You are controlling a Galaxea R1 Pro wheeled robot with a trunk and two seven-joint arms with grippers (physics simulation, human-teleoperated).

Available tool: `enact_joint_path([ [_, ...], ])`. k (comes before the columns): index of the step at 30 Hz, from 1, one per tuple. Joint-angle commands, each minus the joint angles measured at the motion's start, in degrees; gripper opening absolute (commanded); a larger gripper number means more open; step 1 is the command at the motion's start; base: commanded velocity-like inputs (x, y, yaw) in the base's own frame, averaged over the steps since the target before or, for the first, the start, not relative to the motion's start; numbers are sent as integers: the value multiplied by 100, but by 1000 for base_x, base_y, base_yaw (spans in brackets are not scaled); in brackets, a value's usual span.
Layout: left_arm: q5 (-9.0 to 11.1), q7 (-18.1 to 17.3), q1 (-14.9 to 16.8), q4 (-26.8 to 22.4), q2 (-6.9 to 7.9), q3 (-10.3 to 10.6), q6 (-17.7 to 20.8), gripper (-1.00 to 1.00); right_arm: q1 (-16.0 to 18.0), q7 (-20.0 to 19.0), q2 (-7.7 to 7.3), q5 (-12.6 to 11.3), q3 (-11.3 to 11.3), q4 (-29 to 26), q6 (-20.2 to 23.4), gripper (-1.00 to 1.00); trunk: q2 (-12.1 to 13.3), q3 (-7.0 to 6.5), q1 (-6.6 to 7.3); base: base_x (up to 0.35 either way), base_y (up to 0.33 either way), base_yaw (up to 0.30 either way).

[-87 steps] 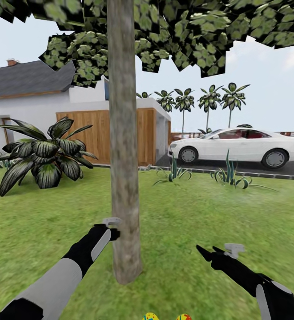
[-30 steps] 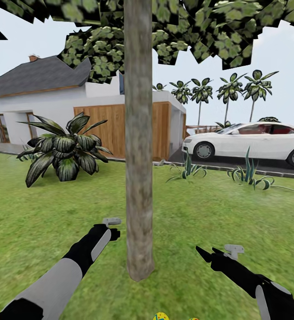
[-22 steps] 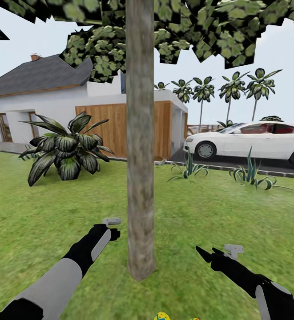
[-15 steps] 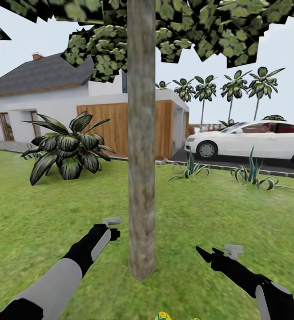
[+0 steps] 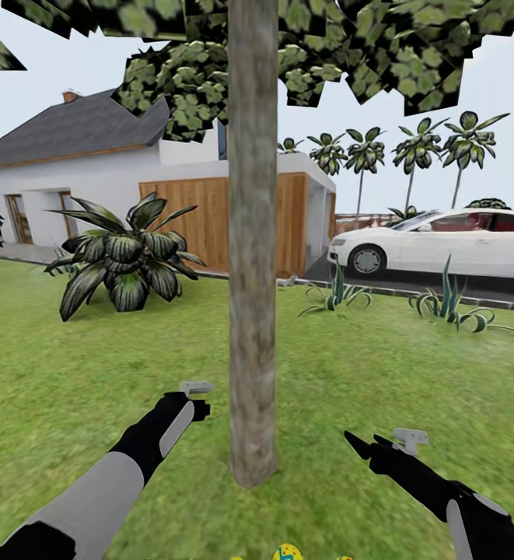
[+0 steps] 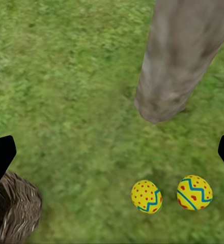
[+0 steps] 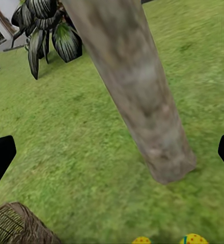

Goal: Take the three Easter eggs out of the wicker basket on the lawn in the garden, then place them on the lawn next to a single tree (choose any tree) so that all three eggs are next to the same tree and none are left in the basket.

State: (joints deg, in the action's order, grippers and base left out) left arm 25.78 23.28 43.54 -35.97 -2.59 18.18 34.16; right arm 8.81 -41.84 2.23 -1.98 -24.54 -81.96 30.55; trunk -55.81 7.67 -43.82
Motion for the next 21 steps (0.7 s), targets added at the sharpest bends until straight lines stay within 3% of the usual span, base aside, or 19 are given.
enact_joint_path([
  [1,60,53,6,-7,4,28,12,100,6,-17,6,-21,-16,-1,48,100,35,-5,22,0,0,63],
  [21,59,47,6,1,4,28,6,100,8,-4,6,-14,-9,74,48,100,837,-270,461,0,0,64],
])
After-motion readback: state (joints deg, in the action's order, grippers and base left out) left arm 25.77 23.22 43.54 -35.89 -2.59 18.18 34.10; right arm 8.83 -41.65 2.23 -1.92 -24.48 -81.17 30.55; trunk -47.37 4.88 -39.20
